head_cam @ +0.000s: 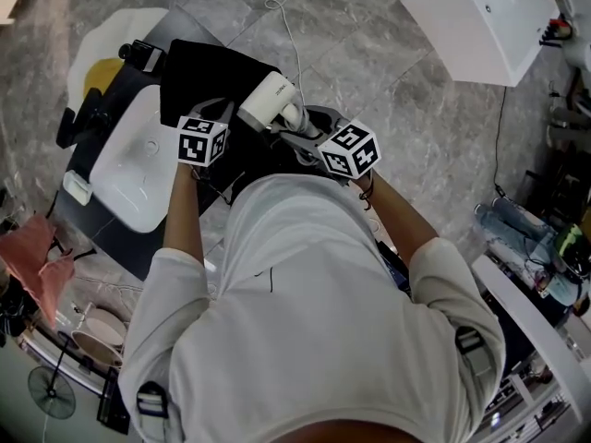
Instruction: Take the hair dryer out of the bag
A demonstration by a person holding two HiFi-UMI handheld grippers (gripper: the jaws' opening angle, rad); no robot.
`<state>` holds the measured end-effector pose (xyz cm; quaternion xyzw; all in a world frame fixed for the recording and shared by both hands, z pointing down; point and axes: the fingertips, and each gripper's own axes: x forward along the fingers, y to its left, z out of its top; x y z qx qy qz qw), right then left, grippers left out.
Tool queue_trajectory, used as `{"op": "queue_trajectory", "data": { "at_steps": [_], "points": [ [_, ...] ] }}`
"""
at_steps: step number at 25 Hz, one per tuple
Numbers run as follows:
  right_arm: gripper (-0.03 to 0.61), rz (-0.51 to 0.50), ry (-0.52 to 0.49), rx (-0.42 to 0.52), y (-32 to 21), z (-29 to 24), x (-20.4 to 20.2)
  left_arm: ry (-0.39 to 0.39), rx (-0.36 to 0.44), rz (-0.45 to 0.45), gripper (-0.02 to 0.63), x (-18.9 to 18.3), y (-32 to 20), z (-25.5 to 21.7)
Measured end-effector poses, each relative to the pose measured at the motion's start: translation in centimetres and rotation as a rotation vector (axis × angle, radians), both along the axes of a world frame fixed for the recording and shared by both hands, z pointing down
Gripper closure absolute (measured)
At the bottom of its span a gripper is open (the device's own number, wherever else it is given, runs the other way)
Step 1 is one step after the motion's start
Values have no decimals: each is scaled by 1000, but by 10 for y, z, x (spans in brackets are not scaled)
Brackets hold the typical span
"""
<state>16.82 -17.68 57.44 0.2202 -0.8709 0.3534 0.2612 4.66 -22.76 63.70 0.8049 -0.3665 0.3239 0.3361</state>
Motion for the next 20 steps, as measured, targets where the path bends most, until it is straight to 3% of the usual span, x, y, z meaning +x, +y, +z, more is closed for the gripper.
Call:
{"op": "queue_trajectory", "data": {
  "at_steps": [10, 11, 13, 14, 20],
  "points": [
    [304, -39, -44, -9, -13, -5, -2, -83, -25, 40, 578, 21, 33, 16],
    [304, -44, -41, -5, -15, -5, -3, -84, -26, 34, 559, 23, 35, 17],
    [304, -56, -35, 0, -17, -4, -3, -82, -28, 14, 433, 24, 38, 18],
    [304, -59, -37, -3, -18, -3, -3, -83, -26, 1, 412, 24, 39, 18],
    [304, -77, -43, 14, -28, -6, -6, -84, 3, -146, 376, 15, 42, 4]
  ]
}}
